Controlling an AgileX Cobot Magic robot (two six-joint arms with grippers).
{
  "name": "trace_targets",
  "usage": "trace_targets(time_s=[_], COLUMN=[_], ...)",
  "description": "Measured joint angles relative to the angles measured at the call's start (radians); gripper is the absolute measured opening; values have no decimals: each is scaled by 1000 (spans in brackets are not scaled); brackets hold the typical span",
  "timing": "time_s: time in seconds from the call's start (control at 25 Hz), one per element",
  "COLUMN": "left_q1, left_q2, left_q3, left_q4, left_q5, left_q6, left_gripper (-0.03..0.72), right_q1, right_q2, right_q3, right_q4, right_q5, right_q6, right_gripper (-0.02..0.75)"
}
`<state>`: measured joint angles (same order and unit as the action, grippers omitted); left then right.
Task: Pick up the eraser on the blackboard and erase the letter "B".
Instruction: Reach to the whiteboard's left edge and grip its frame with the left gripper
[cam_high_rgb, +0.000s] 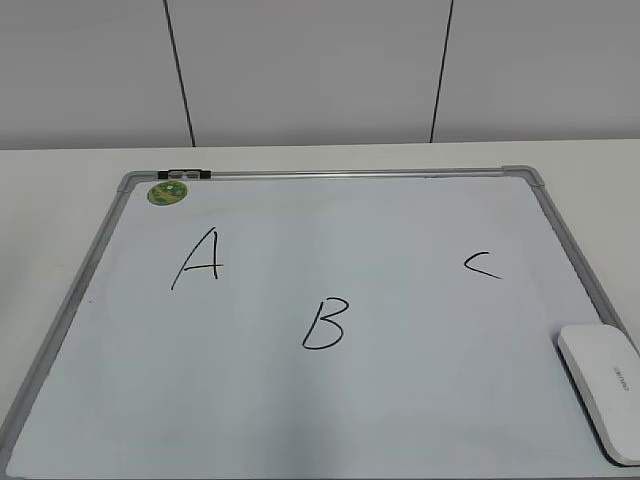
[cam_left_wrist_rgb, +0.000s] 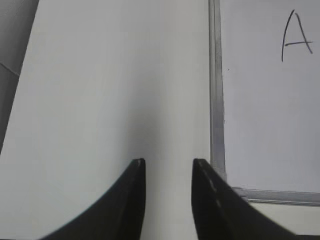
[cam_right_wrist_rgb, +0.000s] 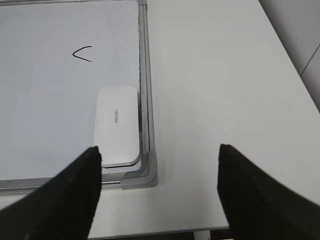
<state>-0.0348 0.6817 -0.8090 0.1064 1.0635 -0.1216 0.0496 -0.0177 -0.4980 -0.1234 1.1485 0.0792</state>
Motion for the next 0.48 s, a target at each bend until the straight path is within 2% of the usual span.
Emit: trace_targets(time_s=[0.24,0.28,0.48], left_q1=[0,0,0], left_q2=[297,349,563], left_q3=[-133,-154,-277], left_q4=[-4,-6,-30], left_q5=[0,0,0], left_q6=[0,0,0], left_gripper=[241,260,245], right_q1=[0,0,0], right_q2=[0,0,0], right_q3=[0,0,0], right_q4=[0,0,0], right_q5=[0,0,0], right_q6=[0,0,0], right_gripper=[536,536,536])
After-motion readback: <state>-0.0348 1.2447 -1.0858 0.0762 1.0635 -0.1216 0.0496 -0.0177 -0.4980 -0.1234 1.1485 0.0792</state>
